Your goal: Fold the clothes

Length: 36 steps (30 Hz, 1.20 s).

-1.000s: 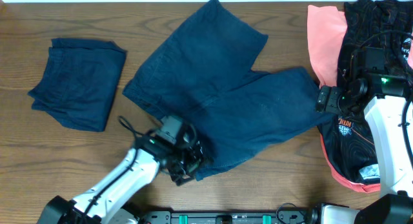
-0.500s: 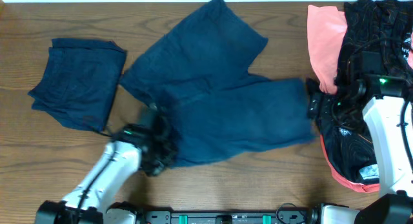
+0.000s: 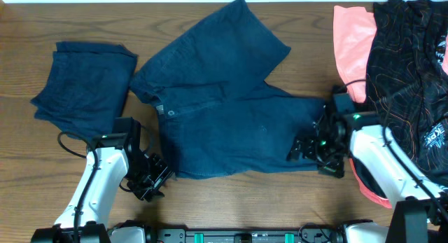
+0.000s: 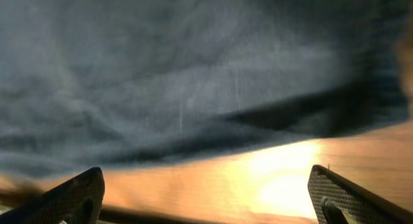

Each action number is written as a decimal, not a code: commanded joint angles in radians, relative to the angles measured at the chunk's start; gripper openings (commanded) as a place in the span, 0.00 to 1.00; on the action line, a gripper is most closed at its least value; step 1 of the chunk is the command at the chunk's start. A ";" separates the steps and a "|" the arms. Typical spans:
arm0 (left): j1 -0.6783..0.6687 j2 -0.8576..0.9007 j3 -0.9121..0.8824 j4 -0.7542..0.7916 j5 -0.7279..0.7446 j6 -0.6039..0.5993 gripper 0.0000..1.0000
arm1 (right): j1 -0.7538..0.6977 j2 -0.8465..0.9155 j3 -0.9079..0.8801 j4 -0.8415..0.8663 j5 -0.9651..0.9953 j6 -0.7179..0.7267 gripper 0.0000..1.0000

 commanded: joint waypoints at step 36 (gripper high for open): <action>0.003 -0.121 -0.131 0.340 0.030 0.139 0.06 | -0.072 -0.088 -0.023 0.182 0.341 0.240 0.01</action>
